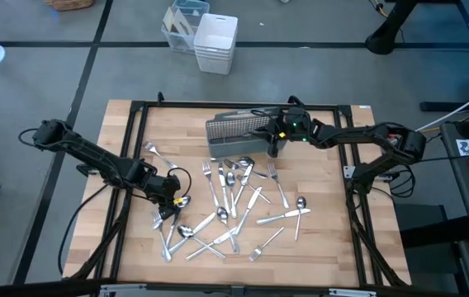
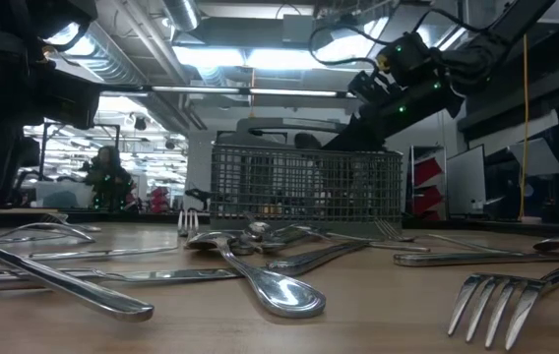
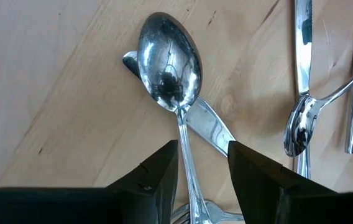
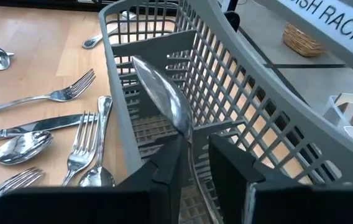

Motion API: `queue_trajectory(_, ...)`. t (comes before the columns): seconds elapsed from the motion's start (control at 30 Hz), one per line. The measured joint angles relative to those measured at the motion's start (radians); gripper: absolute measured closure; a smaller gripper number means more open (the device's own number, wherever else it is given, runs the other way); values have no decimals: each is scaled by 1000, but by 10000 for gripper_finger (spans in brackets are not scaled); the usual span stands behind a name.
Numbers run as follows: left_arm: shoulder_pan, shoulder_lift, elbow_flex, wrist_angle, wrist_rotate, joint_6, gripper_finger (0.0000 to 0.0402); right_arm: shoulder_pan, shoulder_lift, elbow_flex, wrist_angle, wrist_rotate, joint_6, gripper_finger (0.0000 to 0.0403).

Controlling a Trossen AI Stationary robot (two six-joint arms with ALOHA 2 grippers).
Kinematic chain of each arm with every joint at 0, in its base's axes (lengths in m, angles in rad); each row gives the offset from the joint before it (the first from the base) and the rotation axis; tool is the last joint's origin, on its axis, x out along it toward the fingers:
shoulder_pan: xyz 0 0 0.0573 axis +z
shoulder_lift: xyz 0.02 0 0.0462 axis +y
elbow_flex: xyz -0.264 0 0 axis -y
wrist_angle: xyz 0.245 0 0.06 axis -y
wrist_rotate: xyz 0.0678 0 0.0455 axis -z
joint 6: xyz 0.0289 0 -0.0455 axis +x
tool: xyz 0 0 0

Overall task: Sort silverware
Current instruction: Put the spoon into the silverware rack

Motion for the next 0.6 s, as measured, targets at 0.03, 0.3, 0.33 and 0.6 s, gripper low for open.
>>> queue_trajectory(0.03,0,0,0,0,0,0,269,0,-12,0,-8,0,0,321)
queue_trajectory(0.3,0,0,0,8,1,-50,269,0,-118,0,-145,63,-8,320)
queue_trajectory(0.33,0,0,0,14,1,-65,269,0,-128,0,-160,63,-8,320)
queue_trajectory(0.6,-16,12,0,65,-7,-98,269,3,-191,0,-203,32,-8,320)
